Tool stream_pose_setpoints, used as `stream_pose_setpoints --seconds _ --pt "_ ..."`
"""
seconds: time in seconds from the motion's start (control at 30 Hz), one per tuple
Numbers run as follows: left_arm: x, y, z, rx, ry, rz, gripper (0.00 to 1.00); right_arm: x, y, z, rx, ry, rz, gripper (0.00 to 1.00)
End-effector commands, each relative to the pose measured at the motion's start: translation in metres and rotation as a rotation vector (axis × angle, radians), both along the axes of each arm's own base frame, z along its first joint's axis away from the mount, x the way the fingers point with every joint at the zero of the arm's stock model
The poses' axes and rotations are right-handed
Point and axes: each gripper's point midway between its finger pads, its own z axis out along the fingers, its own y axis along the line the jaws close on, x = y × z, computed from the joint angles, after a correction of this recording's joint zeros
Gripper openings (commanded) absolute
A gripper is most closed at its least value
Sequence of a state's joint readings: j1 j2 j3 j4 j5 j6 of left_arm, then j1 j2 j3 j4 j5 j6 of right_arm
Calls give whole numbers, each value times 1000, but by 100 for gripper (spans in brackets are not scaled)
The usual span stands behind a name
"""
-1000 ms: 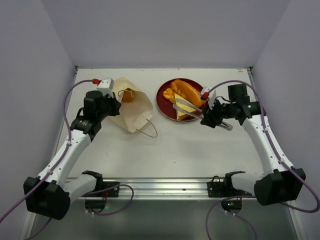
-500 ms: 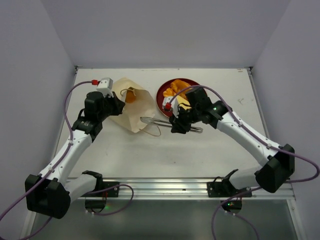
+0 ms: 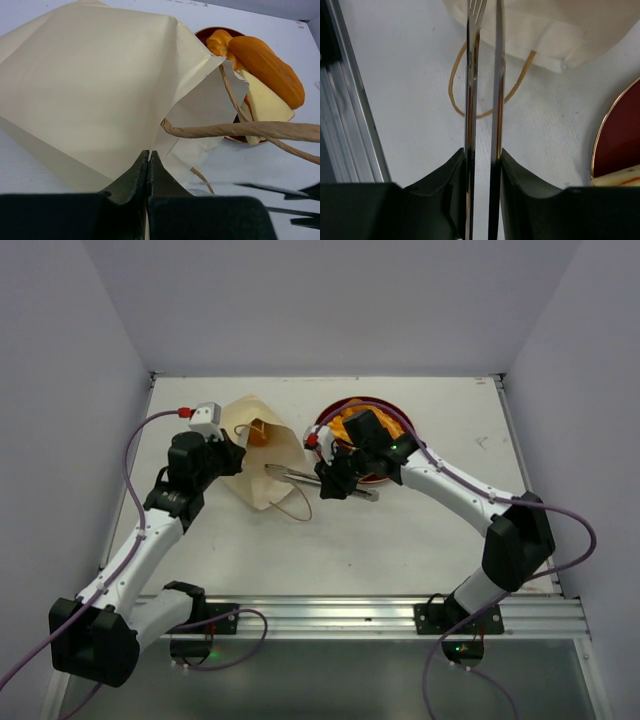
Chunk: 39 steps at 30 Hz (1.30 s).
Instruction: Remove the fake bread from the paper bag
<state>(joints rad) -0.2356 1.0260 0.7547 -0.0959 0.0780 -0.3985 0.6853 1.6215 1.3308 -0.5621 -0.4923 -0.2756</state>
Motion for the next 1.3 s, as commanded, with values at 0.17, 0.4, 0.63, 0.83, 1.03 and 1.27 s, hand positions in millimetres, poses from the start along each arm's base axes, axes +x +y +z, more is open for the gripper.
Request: stream_pose_setpoints --seconds 0.17,0.4,0.63,0.83,1.03,1.27 --pt "-3 34 -2 120 -50 121 0 -63 -101 -14 -153 -216 307 31" --pt "-10 32 6 84 -73 117 0 -88 -151 -95 -344 -74 335 35" --pt "-18 31 20 72 -93 107 0 -63 -146 -131 -399 -7 217 41" --pt "-22 32 20 82 -92 99 0 -47 -151 -152 -462 -11 130 56" --pt "-22 30 14 74 -87 88 0 -41 -160 -152 -490 -73 105 66" --pt "-22 26 12 61 -88 75 0 -43 -171 -161 -542 -98 126 74"
